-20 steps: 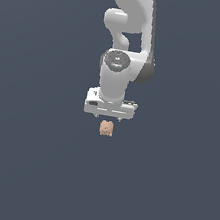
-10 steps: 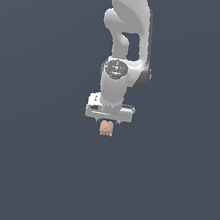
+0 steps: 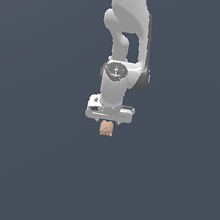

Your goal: Pick up the object and move it to a goal position.

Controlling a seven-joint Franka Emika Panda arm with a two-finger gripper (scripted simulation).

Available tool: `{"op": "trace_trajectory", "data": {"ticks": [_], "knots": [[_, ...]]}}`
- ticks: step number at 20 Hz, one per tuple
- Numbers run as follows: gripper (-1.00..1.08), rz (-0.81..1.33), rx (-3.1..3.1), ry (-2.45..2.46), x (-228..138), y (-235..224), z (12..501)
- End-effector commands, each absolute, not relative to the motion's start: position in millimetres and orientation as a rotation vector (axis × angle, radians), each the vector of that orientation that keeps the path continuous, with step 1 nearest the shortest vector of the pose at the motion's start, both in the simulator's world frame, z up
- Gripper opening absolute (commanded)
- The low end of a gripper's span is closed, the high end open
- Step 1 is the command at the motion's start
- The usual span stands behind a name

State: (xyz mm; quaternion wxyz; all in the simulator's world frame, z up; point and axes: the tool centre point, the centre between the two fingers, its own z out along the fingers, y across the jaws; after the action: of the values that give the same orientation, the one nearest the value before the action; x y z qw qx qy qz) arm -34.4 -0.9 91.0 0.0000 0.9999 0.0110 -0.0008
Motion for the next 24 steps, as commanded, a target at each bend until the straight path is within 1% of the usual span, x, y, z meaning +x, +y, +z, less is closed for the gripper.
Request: {"op": "trace_trajectory", "data": {"ticks": [1, 10, 15, 16, 24], "knots": [[1.0, -0.003, 3.141, 0.035, -35, -1, 87], [1.0, -0.001, 3.141, 0.035, -36, -1, 48], [1.0, 0.0, 3.141, 0.035, -35, -1, 42], [-1.0, 0.0, 3.141, 0.035, -35, -1, 42], [-1.0, 0.0, 3.141, 0.035, -35, -1, 42]]}}
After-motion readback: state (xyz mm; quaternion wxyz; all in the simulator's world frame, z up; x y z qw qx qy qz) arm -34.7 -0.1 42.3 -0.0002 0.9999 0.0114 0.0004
